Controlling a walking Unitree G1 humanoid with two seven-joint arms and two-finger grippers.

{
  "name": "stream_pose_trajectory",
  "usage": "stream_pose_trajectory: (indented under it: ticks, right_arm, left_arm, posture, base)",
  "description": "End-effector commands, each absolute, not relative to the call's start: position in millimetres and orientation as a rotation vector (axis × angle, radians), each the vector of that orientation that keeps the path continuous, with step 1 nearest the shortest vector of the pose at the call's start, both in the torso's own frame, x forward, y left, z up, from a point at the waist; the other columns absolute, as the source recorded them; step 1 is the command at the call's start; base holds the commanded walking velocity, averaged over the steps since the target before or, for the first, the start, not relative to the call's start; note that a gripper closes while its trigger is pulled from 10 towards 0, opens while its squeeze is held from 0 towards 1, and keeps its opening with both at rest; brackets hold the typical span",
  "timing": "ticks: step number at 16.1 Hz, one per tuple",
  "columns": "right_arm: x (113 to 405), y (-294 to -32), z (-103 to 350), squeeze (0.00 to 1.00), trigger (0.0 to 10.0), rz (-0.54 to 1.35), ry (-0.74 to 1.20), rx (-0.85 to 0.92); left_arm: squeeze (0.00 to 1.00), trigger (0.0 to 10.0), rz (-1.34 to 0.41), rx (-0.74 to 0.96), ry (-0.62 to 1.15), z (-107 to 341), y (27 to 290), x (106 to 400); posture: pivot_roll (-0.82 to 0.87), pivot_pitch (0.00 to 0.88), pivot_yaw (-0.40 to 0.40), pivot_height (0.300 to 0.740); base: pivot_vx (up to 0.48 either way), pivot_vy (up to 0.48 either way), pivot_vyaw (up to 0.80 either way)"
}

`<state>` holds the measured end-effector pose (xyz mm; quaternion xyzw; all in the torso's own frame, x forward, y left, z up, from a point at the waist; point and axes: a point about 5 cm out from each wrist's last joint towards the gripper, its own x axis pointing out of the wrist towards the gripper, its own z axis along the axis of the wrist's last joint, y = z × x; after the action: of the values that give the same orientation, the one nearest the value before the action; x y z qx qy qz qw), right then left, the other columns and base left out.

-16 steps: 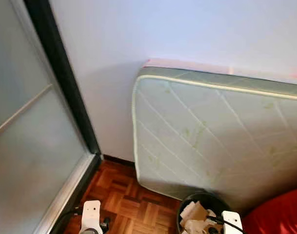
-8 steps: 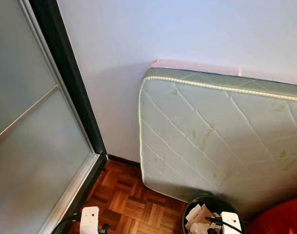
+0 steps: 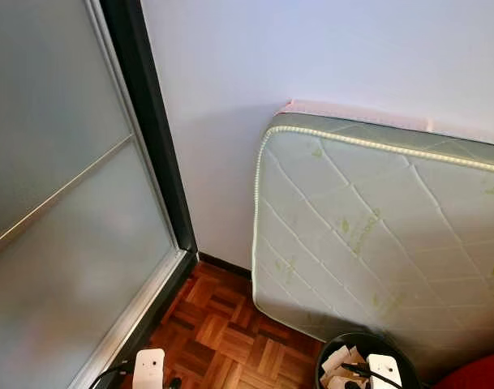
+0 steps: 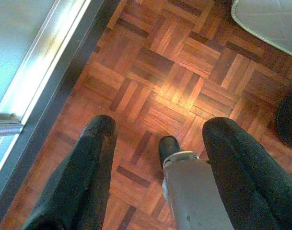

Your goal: Clean up the room

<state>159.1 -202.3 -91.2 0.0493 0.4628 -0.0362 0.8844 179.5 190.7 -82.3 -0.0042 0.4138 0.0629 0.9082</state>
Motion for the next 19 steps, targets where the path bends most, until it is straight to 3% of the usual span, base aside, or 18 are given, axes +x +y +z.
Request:
stream_pose_trajectory:
  ticks: [1,11,19]
  right_arm:
    - [154.8,-204.1,-92.5,0.00,10.0,-0.073,0.971,0.093]
    - [152.5,-205.0,-93.0,0.00,10.0,-0.057,0.976,0.084]
    - [152.1,-208.8,-92.5,0.00,10.0,-0.073,0.974,0.088]
  left_arm:
    - [0.00,10.0,0.144,-0.017,0.849,-83.0,190.8,177.1]
    - [0.00,10.0,0.140,-0.016,0.831,-81.5,188.8,179.7]
    - [0.00,10.0,0.141,-0.016,0.817,-79.9,188.9,182.0]
  posture:
    - [-0.13,0.075,0.011,0.732]
    - [-0.14,0.107,0.015,0.732]
    - [-0.13,0.102,0.013,0.732]
  base:
    - [0.000,0.000,0.00]
    - [-0.028,0.000,0.00]
    - [-0.255,0.000,0.00]
